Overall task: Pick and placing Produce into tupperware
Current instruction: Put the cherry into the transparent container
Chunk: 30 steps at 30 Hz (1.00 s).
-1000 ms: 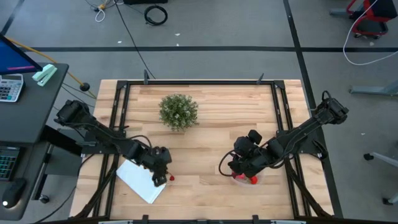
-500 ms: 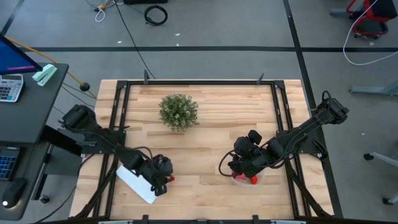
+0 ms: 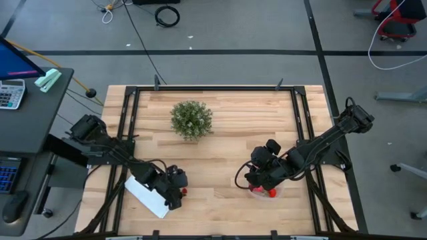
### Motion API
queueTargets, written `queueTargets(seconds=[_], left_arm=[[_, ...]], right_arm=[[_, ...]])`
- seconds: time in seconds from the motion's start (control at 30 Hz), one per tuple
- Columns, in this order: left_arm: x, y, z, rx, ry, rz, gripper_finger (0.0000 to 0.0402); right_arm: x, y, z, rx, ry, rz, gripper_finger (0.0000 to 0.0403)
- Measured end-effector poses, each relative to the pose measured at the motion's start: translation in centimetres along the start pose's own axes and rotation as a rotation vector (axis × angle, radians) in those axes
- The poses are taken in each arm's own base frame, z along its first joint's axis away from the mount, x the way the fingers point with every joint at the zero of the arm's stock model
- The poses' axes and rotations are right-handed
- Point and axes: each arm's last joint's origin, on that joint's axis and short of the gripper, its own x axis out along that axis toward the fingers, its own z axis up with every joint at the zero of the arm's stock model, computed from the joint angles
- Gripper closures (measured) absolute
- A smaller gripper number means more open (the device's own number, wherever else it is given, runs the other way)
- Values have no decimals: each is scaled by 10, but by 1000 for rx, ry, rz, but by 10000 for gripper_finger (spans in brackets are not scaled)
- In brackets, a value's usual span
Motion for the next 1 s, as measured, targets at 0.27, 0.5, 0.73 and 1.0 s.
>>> queueTargets(seconds=[0.27, 0.5, 0.73, 1.0], left_arm=[[19, 4, -9, 16, 28, 82, 185], [24, 5, -11, -38, 28, 100, 206], [24, 5, -10, -71, 4, 123, 299], [12, -22, 52, 26, -344, 111, 377]], right_arm=[[0, 0, 0, 1, -1, 2, 153], [0, 0, 0, 1, -3, 4, 153], [0, 0, 0, 1, -3, 4, 153], [0, 0, 1, -1, -20, -6, 153]])
